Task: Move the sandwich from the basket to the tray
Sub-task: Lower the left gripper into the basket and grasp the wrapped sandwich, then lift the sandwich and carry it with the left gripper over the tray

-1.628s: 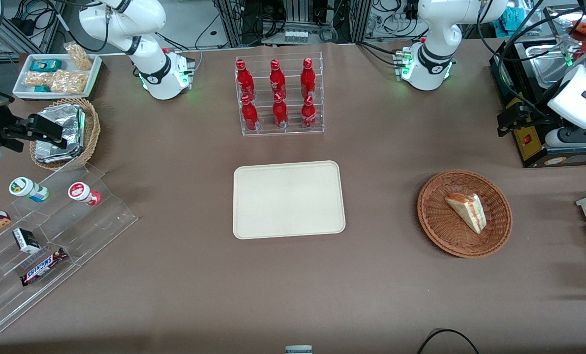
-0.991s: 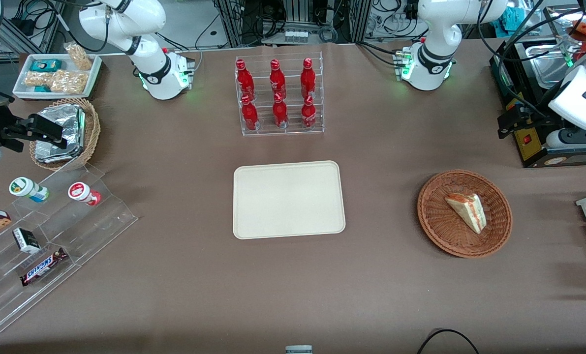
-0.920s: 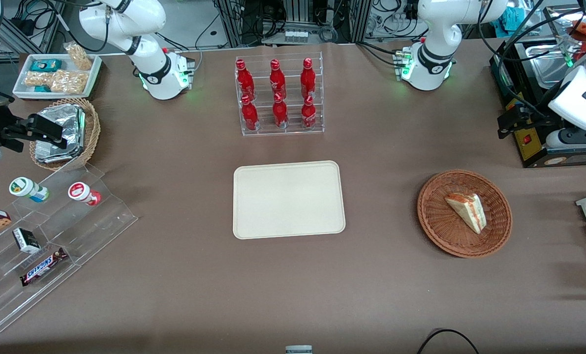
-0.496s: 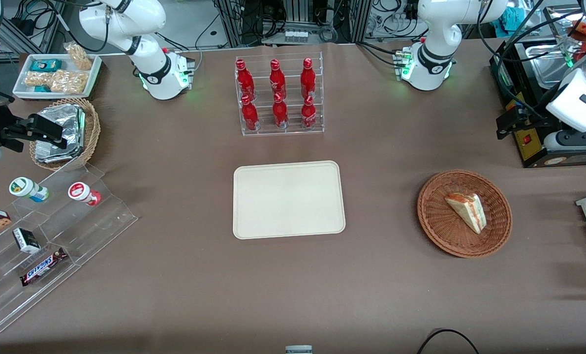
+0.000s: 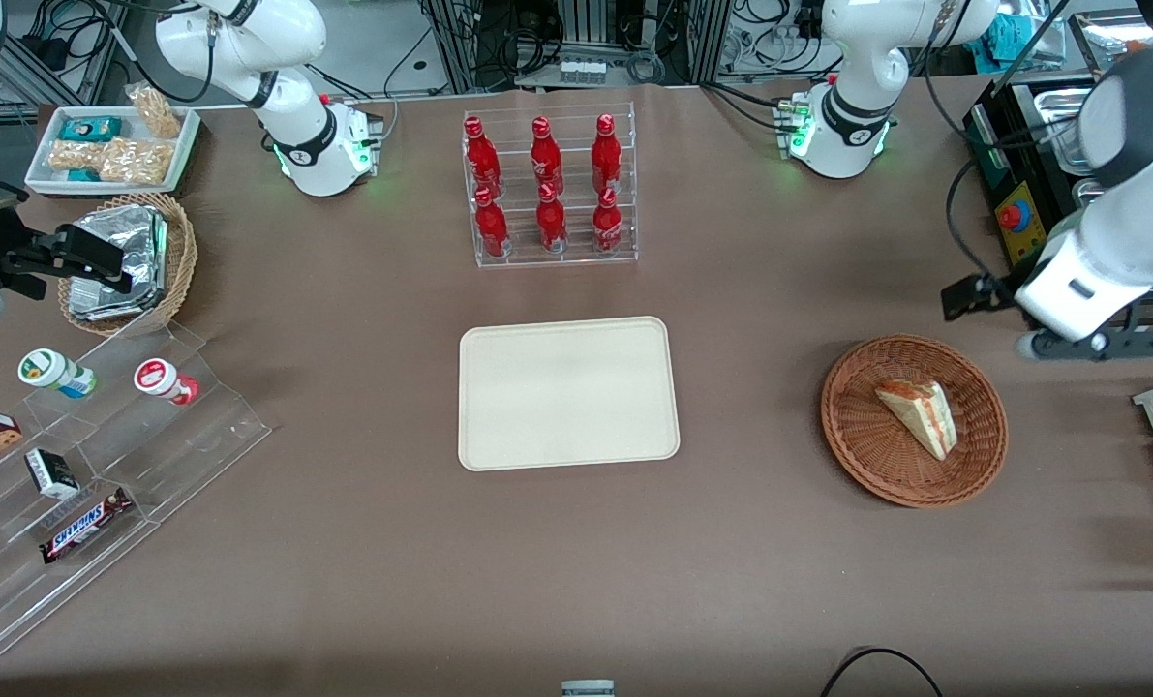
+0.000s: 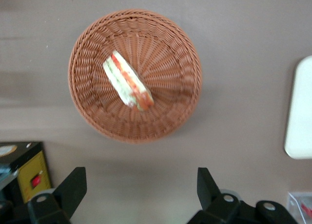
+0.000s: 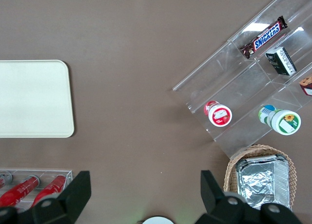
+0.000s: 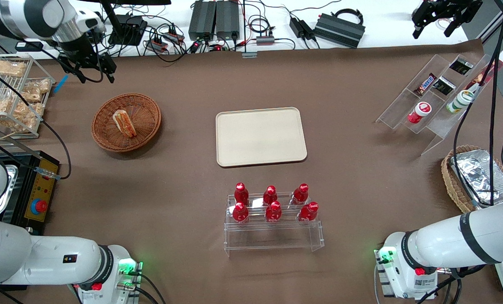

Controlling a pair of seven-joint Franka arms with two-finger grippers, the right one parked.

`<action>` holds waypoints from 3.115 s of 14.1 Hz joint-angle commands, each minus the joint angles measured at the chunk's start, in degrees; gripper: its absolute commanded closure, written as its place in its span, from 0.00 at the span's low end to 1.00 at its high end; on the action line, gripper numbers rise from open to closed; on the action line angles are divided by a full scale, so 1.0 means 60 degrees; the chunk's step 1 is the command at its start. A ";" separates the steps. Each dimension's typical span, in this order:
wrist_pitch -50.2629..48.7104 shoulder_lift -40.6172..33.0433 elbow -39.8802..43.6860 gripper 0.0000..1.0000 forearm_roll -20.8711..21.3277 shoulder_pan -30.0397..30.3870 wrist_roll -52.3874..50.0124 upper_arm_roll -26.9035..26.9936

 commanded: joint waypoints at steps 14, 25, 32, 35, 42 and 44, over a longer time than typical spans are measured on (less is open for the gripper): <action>0.5356 0.2162 -0.2486 0.00 -0.0083 0.0828 -0.5834 -0.0010; 0.2857 0.2310 -0.0951 0.96 -0.0069 0.0274 -0.6805 -0.0097; 0.2222 0.3142 0.0528 1.00 -0.0025 -0.3018 -0.4573 -0.0097; 0.2238 0.4429 0.2108 1.00 -0.0025 -0.4660 -0.6562 -0.0097; 0.2441 0.6117 0.4193 1.00 -0.0010 -0.7138 -0.9615 -0.0083; 0.2939 0.6352 0.4194 1.00 0.0019 -0.7563 -0.9864 -0.0083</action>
